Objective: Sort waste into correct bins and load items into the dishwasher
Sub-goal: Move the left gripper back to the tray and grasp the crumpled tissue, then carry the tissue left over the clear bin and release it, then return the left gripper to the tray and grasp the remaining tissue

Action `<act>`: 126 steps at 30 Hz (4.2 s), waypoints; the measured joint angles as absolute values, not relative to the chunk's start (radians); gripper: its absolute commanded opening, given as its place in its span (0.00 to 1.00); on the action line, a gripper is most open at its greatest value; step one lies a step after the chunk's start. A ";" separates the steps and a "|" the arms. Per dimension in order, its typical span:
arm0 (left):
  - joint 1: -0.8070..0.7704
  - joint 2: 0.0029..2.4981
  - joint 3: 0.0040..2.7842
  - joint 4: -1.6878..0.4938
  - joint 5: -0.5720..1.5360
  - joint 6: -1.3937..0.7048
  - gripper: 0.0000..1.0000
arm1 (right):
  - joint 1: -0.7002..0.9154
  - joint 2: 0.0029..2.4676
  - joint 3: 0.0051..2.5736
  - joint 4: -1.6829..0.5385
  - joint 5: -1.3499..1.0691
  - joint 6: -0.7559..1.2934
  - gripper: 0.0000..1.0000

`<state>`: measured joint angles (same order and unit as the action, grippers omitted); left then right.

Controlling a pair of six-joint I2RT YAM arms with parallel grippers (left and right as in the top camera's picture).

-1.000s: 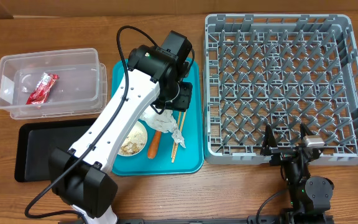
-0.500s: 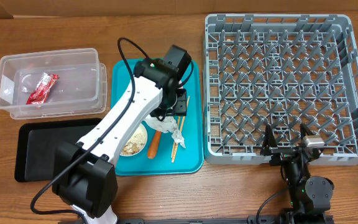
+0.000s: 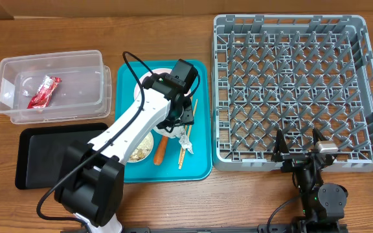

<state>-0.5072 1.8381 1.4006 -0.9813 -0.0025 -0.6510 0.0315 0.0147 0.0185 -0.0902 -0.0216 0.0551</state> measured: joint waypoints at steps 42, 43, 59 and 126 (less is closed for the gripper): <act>-0.508 1.842 1.352 -0.878 -0.095 -0.715 0.54 | 0.031 0.015 0.019 -0.089 -0.022 0.056 1.00; -0.507 1.846 1.352 -0.878 -0.095 -0.716 0.54 | 0.031 0.015 0.019 -0.090 -0.022 0.056 1.00; -0.507 1.868 1.348 -0.878 -0.095 -0.717 0.51 | 0.031 0.015 0.019 -0.090 -0.022 0.056 1.00; 0.198 1.887 1.777 -1.131 -0.025 -0.607 0.04 | 0.031 0.015 0.019 -0.090 -0.022 0.056 1.00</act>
<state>0.1982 1.8874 1.7767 -1.1313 -0.0254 -0.6067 0.0315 0.0147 0.0185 -0.0898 -0.0216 0.0555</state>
